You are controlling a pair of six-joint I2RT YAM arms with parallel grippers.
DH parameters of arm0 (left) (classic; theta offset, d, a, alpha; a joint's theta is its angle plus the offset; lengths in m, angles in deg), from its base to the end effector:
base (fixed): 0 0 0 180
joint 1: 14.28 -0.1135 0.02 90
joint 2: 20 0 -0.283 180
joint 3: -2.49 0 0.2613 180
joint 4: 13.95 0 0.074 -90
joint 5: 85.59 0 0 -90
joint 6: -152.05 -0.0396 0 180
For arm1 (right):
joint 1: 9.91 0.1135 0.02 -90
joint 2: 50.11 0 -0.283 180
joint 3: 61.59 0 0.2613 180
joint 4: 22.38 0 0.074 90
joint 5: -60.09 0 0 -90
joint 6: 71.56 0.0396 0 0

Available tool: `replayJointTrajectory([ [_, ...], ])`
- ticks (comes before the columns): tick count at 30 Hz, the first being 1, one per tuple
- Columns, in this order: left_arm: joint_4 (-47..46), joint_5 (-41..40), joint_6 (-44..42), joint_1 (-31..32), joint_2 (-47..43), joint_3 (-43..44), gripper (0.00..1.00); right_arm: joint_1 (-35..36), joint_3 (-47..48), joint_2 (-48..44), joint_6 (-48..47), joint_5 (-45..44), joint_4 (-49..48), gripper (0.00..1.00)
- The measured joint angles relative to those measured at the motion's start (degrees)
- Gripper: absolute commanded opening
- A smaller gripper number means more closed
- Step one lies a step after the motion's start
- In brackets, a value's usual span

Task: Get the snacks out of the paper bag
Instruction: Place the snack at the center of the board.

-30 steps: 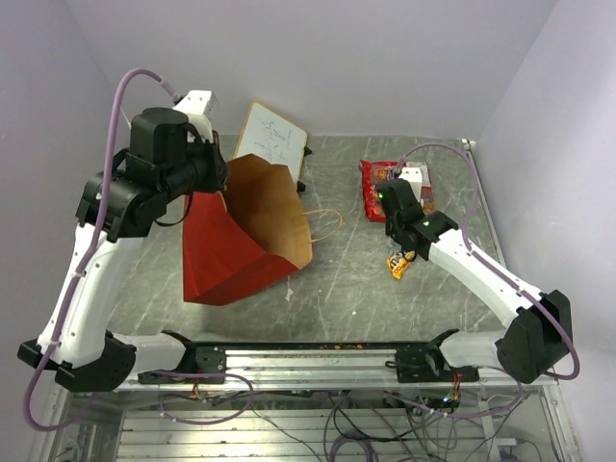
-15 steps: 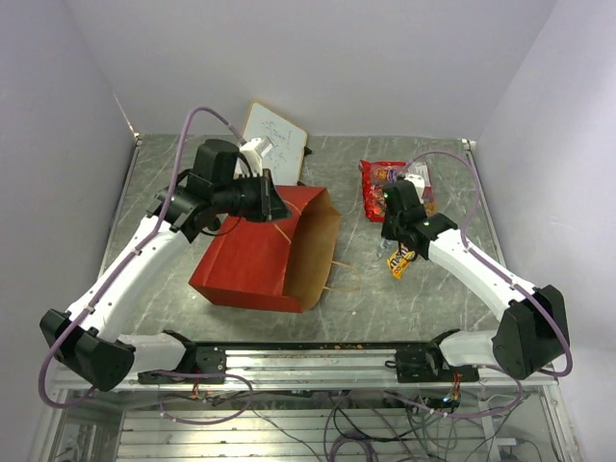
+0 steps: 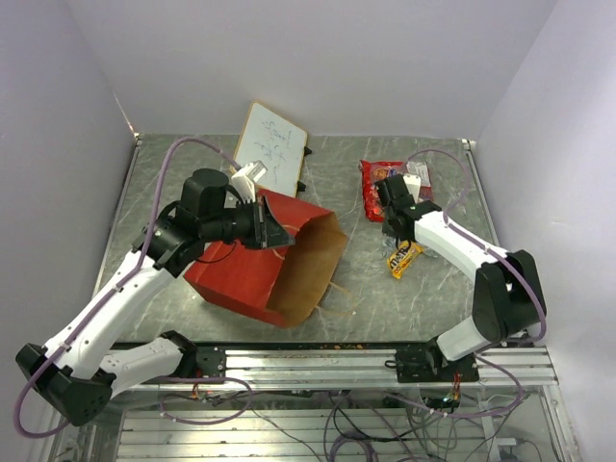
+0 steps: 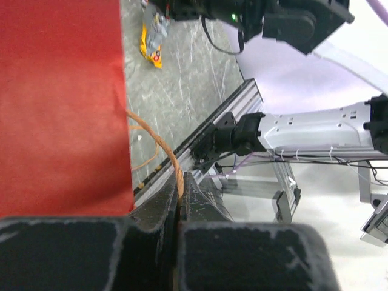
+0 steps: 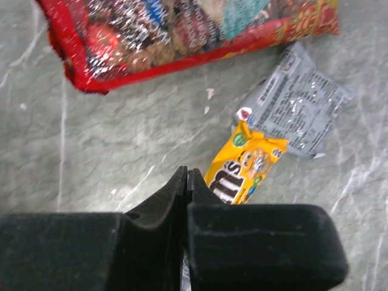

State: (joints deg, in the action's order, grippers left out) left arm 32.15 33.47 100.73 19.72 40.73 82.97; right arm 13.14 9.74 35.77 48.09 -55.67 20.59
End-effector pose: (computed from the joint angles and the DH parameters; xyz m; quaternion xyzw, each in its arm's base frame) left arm 0.1757 -0.1417 0.4005 0.0986 0.8272 -0.4742 0.2849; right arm 0.2933 0.1061 0.2376 0.1161 0.9308 -0.0708 0.3393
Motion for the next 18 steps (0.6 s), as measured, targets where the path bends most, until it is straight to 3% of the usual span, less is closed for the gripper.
replayJointTrajectory([
  [4, 2.6, 0.0, 0.6, 0.6, -1.7, -1.4, 0.07, -0.5, 3.1, 4.4, -0.8, -4.6, 1.0, 0.07],
  [11, 11.8, -4.7, -1.5, 0.7, -2.5, 1.6, 0.07, -1.4, 7.5, 11.9, -1.3, -6.3, 1.9, 0.47],
  [18, 18.1, -15.6, -2.7, 0.7, -3.6, 8.0, 0.07, -1.4, 4.4, 1.0, -5.0, 2.8, -1.1, 0.51],
])
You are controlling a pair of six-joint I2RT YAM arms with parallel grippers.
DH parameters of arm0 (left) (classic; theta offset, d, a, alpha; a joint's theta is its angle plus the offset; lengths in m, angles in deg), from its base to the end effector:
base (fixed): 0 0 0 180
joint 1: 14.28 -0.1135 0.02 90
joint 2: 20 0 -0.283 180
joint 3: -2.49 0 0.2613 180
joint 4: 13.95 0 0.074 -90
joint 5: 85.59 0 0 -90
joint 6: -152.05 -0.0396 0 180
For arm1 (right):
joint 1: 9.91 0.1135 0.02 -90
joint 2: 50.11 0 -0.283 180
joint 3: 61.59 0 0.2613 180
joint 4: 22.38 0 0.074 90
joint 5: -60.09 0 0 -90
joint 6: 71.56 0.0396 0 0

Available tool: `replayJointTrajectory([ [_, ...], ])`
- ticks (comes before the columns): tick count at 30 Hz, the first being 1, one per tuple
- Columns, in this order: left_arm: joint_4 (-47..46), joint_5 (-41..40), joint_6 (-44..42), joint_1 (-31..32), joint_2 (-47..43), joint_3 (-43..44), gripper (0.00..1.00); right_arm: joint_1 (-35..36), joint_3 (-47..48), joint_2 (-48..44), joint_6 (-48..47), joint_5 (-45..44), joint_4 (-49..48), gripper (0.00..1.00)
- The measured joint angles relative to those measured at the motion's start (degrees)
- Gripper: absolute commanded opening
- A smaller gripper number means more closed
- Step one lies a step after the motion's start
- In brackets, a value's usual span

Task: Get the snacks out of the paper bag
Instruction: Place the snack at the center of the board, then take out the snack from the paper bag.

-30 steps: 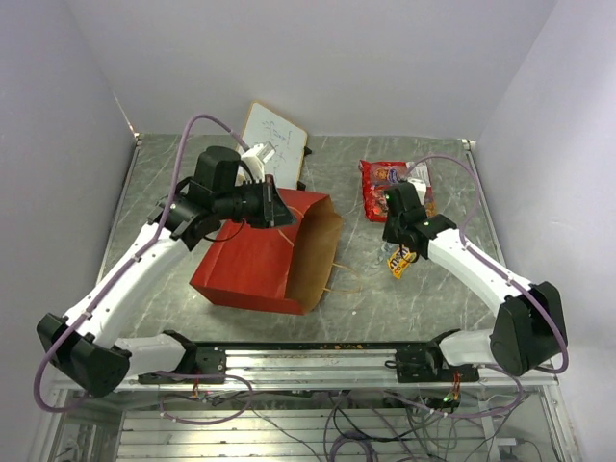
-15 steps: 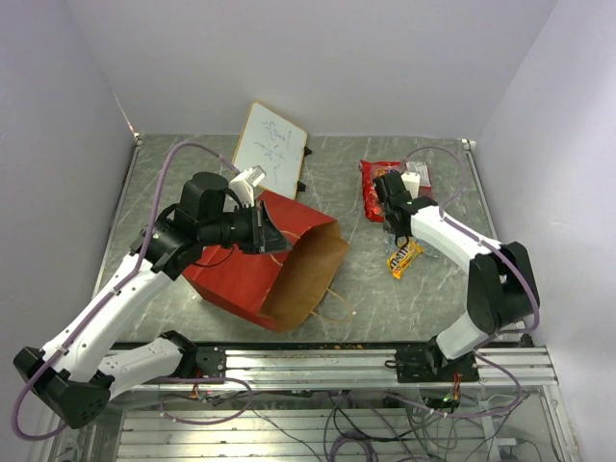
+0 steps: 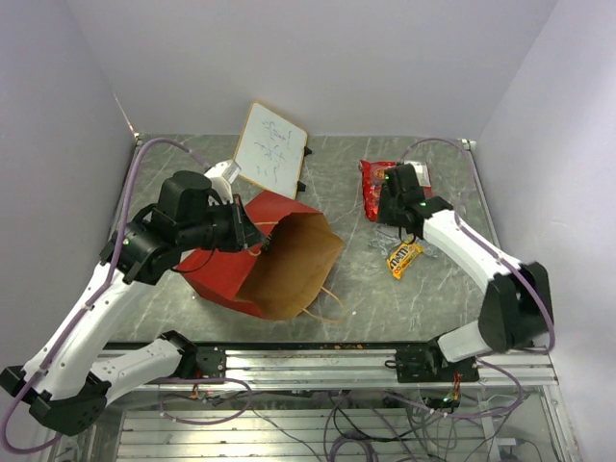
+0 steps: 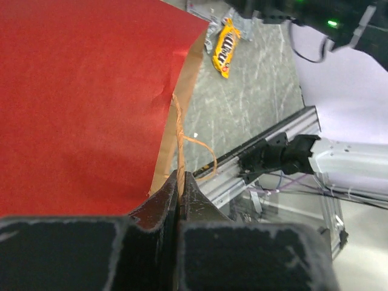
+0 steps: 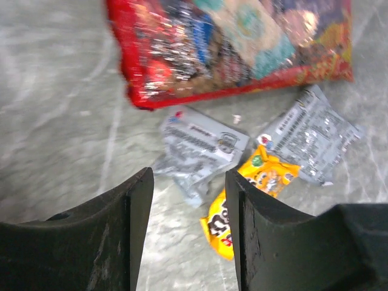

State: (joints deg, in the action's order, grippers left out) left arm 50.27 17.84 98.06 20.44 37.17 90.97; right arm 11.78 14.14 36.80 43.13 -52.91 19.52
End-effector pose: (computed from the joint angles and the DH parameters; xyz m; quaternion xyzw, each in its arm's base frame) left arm 0.1462 -0.1125 0.4260 0.0461 0.8730 -0.3584 0.3276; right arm 0.3100 0.1066 0.2571 0.0874 0.9275 -0.0516 0.3597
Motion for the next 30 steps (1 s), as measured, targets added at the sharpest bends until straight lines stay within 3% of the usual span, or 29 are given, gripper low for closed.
replayJointTrajectory([
  [7, 1.2, -4.7, 0.8, 0.0, -3.1, -0.4, 0.07, 2.8, -7.7, -17.2, -7.1, 17.3, -8.3, 0.55],
  [14, 1.1, -6.8, 1.7, 0.0, -3.0, -0.7, 0.07, 16.3, -15.3, -29.9, -21.3, 29.7, -16.5, 0.54],
  [21, 0.6, -7.1, 3.0, 0.0, -0.9, -0.7, 0.07, 33.1, -18.3, -29.3, -37.3, 37.3, -22.7, 0.55],
  [26, -1.1, -7.3, 4.6, 0.0, -1.4, -0.7, 0.07, 37.0, -23.2, -29.0, -43.3, 38.7, -30.8, 0.58],
  [30, -2.7, -6.6, 5.2, 0.0, -2.2, -0.7, 0.07, 42.7, -24.6, -22.5, -48.3, 36.3, -39.5, 0.59],
])
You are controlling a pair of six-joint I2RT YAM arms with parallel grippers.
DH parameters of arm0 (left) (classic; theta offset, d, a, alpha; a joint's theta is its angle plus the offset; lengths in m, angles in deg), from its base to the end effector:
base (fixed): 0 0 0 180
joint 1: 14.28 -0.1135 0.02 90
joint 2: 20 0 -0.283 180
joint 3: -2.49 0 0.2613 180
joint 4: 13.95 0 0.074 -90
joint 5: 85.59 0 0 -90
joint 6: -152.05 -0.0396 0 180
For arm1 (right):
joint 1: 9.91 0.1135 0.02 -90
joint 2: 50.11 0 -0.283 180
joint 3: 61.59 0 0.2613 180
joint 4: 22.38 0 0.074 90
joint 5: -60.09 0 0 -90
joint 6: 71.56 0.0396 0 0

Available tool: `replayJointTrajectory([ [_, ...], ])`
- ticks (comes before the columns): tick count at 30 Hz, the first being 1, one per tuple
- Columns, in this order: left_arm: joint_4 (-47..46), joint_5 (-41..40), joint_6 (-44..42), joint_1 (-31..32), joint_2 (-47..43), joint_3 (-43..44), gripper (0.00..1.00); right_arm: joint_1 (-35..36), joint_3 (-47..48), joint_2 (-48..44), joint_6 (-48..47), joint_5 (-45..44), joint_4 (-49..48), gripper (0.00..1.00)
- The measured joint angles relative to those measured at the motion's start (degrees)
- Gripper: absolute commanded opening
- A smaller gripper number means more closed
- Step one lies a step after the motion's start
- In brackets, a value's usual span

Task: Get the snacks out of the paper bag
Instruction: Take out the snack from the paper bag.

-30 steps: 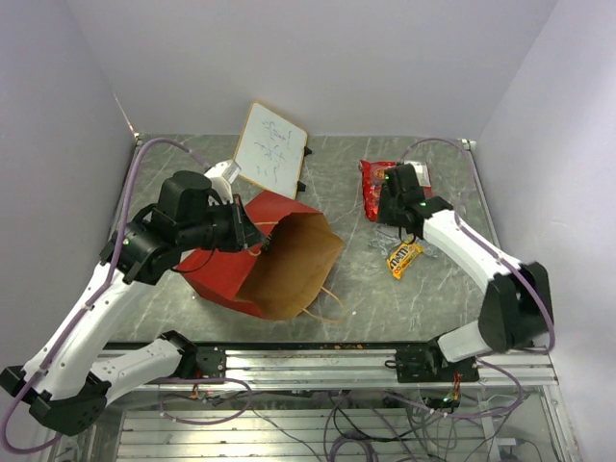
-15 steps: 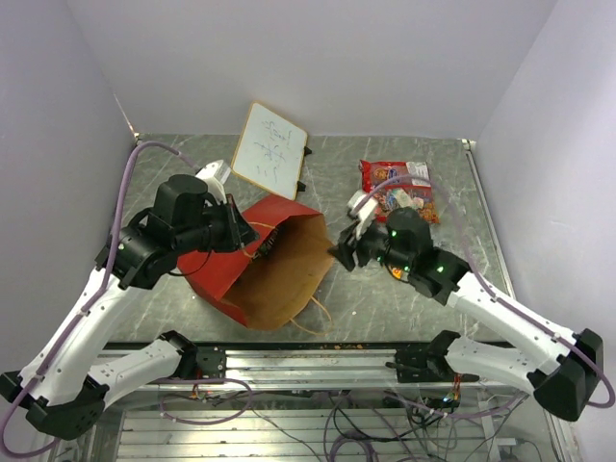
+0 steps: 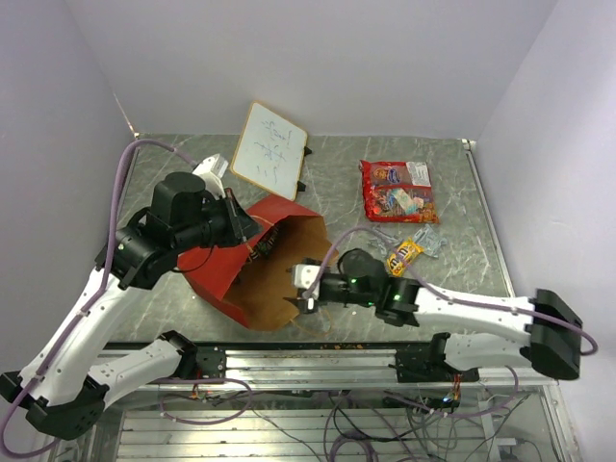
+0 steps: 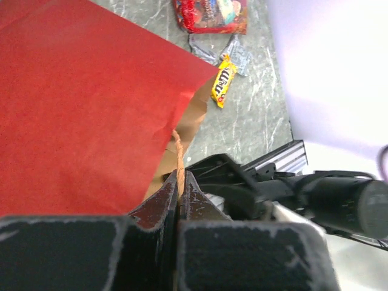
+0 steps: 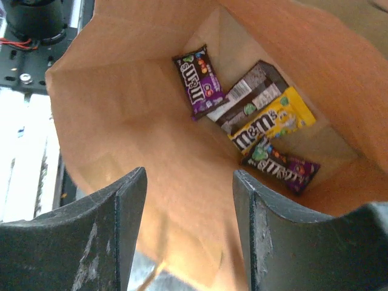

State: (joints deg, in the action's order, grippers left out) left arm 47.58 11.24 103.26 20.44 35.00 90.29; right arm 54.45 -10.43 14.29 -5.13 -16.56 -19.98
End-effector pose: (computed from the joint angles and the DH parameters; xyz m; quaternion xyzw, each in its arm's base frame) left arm 0.1425 -0.1045 0.4324 -0.0183 0.8592 -0.3533 0.3695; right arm 0.1045 0.2387 0.2785 -0.5999 0.5208 0.2960 0.5303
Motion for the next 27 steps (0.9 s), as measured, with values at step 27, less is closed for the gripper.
replayJointTrajectory([
  [27, -3.9, 5.0, 1.1, 0.0, -2.5, 0.7, 0.07, 2.1, 7.4, 45.2, -8.2, -27.7, -42.6, 0.67],
])
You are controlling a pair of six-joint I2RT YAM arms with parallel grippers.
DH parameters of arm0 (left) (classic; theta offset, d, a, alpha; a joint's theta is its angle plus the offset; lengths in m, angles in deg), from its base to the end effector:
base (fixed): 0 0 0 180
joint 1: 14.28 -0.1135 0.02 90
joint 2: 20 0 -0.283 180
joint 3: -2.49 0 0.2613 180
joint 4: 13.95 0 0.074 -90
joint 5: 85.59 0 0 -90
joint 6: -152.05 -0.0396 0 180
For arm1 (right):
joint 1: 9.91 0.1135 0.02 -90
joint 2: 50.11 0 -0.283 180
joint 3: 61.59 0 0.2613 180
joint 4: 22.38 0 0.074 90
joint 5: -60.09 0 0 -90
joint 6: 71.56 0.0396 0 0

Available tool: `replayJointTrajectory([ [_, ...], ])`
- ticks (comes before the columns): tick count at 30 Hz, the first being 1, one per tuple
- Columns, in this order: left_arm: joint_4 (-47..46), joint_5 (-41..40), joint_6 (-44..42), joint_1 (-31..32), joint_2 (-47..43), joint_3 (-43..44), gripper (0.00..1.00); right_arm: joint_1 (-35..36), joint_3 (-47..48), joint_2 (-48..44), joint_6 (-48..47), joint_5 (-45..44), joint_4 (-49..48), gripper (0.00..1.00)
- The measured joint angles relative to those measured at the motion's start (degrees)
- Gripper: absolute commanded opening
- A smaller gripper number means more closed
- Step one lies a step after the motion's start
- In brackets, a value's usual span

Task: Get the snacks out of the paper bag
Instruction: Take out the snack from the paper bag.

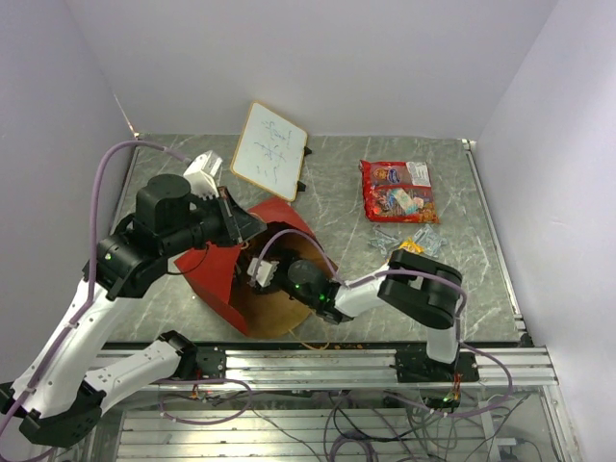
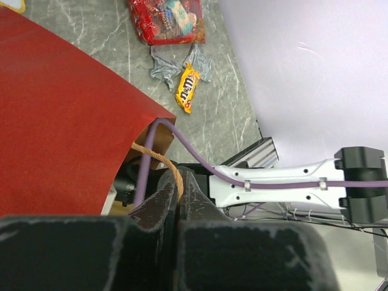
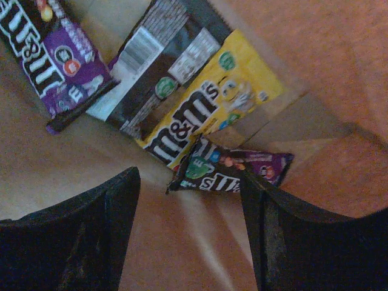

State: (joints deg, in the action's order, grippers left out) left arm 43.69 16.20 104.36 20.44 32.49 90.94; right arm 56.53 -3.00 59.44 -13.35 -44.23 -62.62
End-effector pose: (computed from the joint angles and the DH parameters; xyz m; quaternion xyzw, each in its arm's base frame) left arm 0.1302 -0.1000 0.4498 0.0031 0.8251 -0.4143 0.3841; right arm 0.1647 0.3533 0.1563 -0.5256 0.5602 0.0969 0.6329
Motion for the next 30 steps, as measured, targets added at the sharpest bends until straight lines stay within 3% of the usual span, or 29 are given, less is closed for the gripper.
replayJointTrajectory([
  [12, 0.7, -0.2, -1.4, 0.0, -0.2, 0.3, 0.07, -1.1, 8.6, 10.2, 0.4, -3.5, -1.9, 0.59],
  [19, 1.9, -0.2, -1.6, 0.0, 0.4, 0.7, 0.07, -1.3, 13.6, 14.8, 0.3, -6.1, -1.5, 0.36],
  [24, 3.7, -0.5, -2.3, 0.0, 0.2, 2.1, 0.07, -1.4, 14.1, 15.6, -0.3, -6.9, -1.5, 0.12],
  [30, 5.8, -3.0, -2.6, 0.0, -0.3, 2.8, 0.07, -1.6, 13.9, 15.1, -0.2, -6.2, -0.8, 0.01],
])
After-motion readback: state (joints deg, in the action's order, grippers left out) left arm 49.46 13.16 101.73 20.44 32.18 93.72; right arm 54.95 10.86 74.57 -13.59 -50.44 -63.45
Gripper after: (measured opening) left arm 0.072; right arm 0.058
